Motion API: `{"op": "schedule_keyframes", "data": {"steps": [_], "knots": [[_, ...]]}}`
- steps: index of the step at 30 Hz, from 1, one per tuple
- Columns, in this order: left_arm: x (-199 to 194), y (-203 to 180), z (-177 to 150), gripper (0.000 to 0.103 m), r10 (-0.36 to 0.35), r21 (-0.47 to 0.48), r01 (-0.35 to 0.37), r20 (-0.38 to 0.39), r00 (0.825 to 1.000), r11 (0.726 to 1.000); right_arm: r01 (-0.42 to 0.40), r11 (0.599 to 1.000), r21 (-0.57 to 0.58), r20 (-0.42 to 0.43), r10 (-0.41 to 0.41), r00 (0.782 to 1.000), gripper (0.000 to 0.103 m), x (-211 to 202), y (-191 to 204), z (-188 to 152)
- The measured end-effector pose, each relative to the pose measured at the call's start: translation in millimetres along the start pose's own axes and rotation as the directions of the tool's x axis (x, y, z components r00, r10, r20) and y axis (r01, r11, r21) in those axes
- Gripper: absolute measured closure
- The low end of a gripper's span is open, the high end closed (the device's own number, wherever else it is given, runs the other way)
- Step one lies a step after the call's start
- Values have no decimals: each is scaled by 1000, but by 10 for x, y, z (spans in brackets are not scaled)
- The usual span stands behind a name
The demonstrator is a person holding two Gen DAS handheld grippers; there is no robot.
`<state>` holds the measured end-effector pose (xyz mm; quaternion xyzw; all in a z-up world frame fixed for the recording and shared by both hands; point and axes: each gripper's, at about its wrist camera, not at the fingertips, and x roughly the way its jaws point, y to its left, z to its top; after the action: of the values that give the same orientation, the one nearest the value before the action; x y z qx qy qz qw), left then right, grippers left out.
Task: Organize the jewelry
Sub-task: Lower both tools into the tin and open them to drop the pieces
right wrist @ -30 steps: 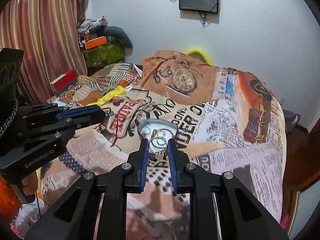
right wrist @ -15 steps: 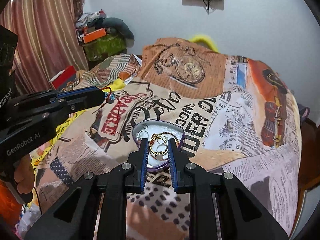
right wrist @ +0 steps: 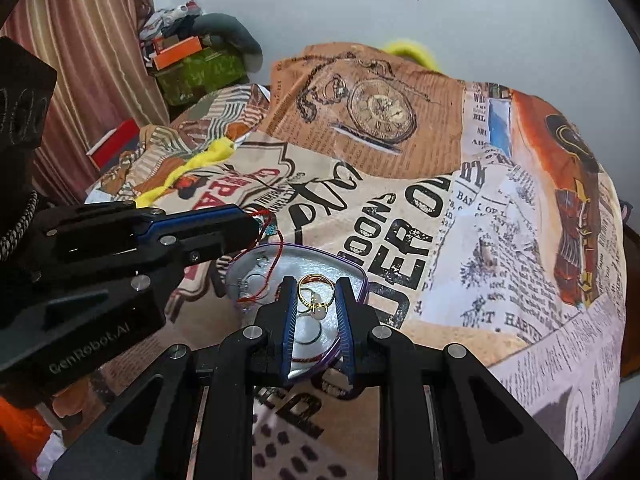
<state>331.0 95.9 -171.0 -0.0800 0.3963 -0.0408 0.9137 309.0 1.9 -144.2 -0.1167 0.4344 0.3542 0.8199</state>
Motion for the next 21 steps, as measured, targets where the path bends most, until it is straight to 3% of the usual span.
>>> {"op": "schedule_keyframes", "data": {"steps": [9, 21], "knots": [[181, 30, -47, 97, -10, 13, 11, -60, 998, 1000, -5, 1000, 5, -43, 5, 999, 86, 204, -76, 8], [137, 0, -68, 95, 15, 28, -13, -66, 998, 1000, -12, 1000, -7, -82, 11, 997, 85, 282, -55, 11]]}}
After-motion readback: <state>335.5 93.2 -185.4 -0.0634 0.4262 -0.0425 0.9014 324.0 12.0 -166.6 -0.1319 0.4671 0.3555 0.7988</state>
